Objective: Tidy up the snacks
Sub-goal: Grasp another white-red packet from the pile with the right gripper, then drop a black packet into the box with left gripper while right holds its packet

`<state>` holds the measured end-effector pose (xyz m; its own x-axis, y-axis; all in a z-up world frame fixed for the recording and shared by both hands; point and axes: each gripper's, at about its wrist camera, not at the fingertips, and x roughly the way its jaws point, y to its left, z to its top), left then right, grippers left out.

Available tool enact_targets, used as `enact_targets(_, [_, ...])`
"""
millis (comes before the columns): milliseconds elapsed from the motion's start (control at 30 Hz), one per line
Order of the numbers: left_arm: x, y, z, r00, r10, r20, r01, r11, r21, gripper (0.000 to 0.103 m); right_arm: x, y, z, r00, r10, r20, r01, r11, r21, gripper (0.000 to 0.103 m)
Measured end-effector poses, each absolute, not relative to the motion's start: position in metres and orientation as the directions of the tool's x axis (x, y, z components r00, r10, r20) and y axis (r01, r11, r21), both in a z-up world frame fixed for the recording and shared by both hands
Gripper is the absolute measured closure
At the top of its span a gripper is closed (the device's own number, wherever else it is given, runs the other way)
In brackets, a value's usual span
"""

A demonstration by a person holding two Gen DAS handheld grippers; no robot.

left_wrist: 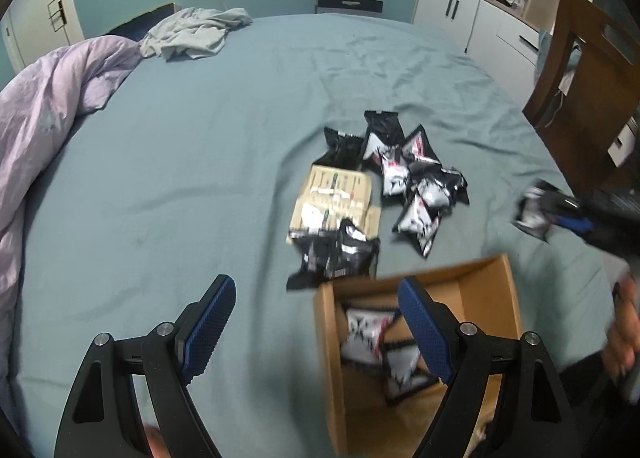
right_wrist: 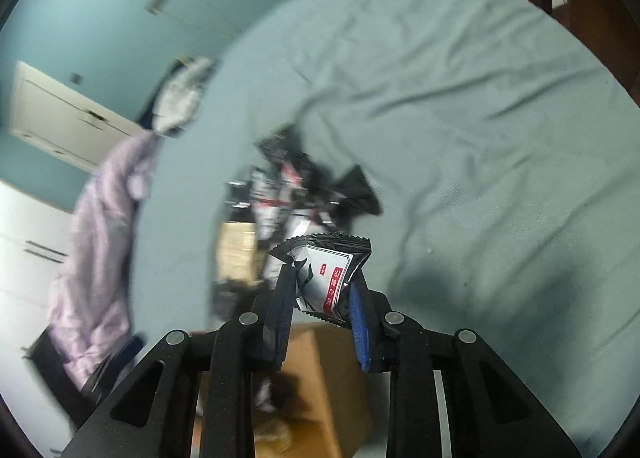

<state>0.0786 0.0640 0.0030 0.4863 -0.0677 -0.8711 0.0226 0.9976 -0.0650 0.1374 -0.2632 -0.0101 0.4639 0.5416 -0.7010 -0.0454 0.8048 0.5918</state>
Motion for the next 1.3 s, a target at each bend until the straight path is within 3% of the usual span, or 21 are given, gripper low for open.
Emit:
enact_targets(167, [0.129,0.071,-0.018,0.418,-0.098,-0.903,-0.005,0.994,-0.110,0.019,0.082,-0.273,0.005,0.530,0.541,-0.653,-0.145,0.816,0.559,0.079])
enact_targets(300, [0.159,0.088,-0.031,0.393,-0.187,-0.900,-0.073,0.970,-0.233,0.019,0.056,-0.268,-0.003,0.492,0.580,-0.649,-0.202,0.801,0.563,0.079])
enact_targets(600, [0.188,0.067,-0.090,0.156,-0.222,-0.963,0.016,0.975,-0.222,0.023,0.075,-0.262,-0.019,0.437,0.569,-0.697,-0.187,0.815,0.548,0.079])
enact_targets(700, [0.186,0.058,-0.096,0.149,-0.211,-0.966,0.042,0.977,-0.207,0.025,0.075,-0.258,-0.016,0.442,0.562,-0.700,-0.175,0.819,0.547,0.079])
enact_targets(767, [0.185,0.053,-0.097,0.149,-0.207,-0.967,0.060,0.978,-0.200,0.029,0.076,-0.255,-0.015,0.445,0.552,-0.706,-0.175,0.826,0.536,0.079])
enact_targets(833, [0.185,0.050,-0.098,0.156,-0.213,-0.964,0.067,0.976,-0.205,0.050,0.076,-0.250,-0.015,0.448,0.540,-0.713,-0.175,0.835,0.522,0.079])
enact_targets(967, [0.182,0.039,-0.096,0.208,-0.138,-0.968,0.104,0.988,-0.118,0.071,0.073,-0.245,-0.013,0.466,0.524,-0.713,-0.176,0.845,0.505,0.079])
enact_targets(1000, [0.181,0.037,-0.094,0.230,-0.119,-0.966,0.113,0.989,-0.095,0.083,0.072,-0.245,-0.013,0.472,0.522,-0.711,-0.176,0.846,0.504,0.079])
enact_targets(1167, [0.172,0.034,-0.075,0.311,-0.087,-0.947,0.095,0.994,-0.060,0.090,0.066,-0.244,-0.010,0.495,0.514,-0.701,-0.186,0.851,0.492,0.079])
enact_targets(1233, [0.165,0.034,-0.061,0.359,-0.081,-0.930,0.081,0.995,-0.055,0.100,0.064,-0.244,-0.008,0.503,0.519,-0.691,-0.195,0.847,0.495,0.079])
enact_targets(1300, [0.157,0.033,-0.037,0.424,-0.076,-0.903,0.060,0.997,-0.056,0.100,0.063,-0.244,-0.008,0.506,0.524,-0.685,-0.202,0.844,0.496,0.079])
